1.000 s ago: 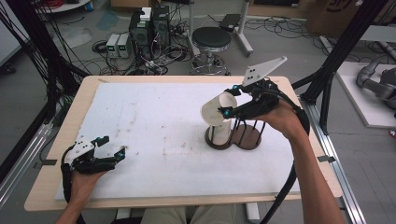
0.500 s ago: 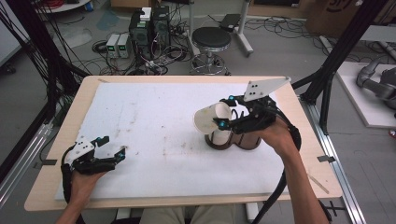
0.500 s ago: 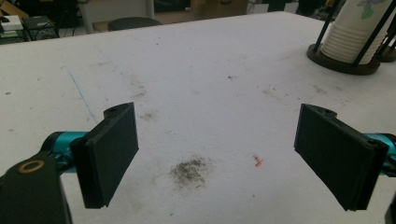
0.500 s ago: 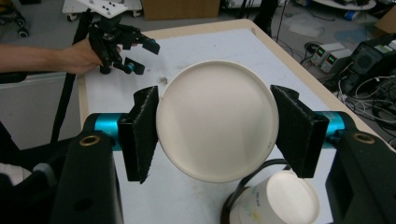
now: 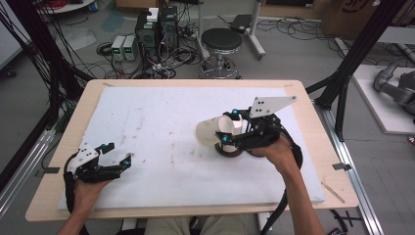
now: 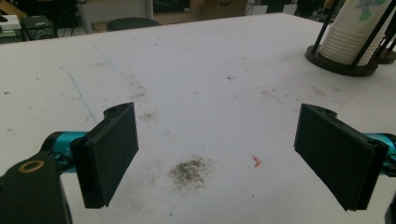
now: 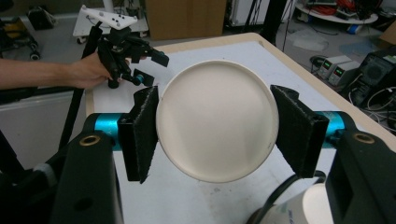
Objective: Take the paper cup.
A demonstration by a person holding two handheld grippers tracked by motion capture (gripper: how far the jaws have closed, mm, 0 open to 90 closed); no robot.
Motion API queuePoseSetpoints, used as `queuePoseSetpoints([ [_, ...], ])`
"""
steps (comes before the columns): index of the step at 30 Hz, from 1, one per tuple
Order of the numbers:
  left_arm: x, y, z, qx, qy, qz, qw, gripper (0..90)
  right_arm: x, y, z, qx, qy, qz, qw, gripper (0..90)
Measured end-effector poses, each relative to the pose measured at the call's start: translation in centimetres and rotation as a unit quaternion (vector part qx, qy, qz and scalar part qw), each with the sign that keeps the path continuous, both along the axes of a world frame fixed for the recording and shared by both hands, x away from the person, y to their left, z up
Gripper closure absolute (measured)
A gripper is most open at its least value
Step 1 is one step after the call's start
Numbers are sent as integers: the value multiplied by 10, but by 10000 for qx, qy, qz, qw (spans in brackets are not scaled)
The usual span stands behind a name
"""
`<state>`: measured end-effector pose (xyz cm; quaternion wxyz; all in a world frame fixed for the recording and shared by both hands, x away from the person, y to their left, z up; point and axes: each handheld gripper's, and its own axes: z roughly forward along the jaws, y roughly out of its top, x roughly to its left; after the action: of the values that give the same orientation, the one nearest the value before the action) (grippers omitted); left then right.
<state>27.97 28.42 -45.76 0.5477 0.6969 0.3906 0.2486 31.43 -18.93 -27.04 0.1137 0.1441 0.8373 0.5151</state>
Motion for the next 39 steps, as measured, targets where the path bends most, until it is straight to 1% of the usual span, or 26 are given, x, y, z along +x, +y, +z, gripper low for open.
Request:
queuePoseSetpoints([
  [3,0,0,0,-12,3,7,10000,136,-2,4,-6,154,0,36,9999,372],
  [4,0,0,0,-14,10,8,10000,136,-2,5,-8,213,-33,45,9998,372],
  [6,0,0,0,-10,16,0,10000,136,-4,7,-12,289,-19,132,9995,372],
  [8,1,0,0,-20,24,-7,10000,136,-6,9,-16,372,-24,118,9992,372],
  [9,1,0,0,-34,31,2,10000,136,-6,9,-19,446,-27,164,9989,372],
  [12,1,1,0,-35,33,1,10000,136,-8,9,-25,551,-50,156,9983,372],
  [15,1,0,0,-46,42,13,10000,136,-10,7,-31,732,-46,143,9972,372],
  [18,1,0,0,-40,43,18,10000,136,-12,4,-35,864,-54,124,9962,372],
  [20,0,0,0,-20,25,26,10000,136,-13,2,-38,977,-77,150,9951,372],
  [22,1,0,0,-18,25,26,10000,136,-14,1,-41,1069,-63,194,9941,372],
  [23,1,0,0,-16,27,29,10000,136,-14,0,-44,1166,-38,203,9930,372],
  [24,1,0,0,-14,30,31,10000,136,-14,0,-46,1213,-23,208,9924,372],
  [28,1,0,0,-5,34,32,10000,136,-12,0,-53,1213,3,218,9924,372],
  [30,1,0,0,-20,38,34,10000,136,-12,1,-53,1159,-10,209,9930,372],
  [32,1,0,0,-32,43,34,10000,136,-13,2,-53,1203,14,234,9925,372],
  [35,1,0,0,-22,32,26,10000,136,-12,6,-54,1138,-13,252,9932,372],
  [39,1,1,0,-37,42,30,10000,136,-11,9,-56,1123,-4,245,9934,372],
])
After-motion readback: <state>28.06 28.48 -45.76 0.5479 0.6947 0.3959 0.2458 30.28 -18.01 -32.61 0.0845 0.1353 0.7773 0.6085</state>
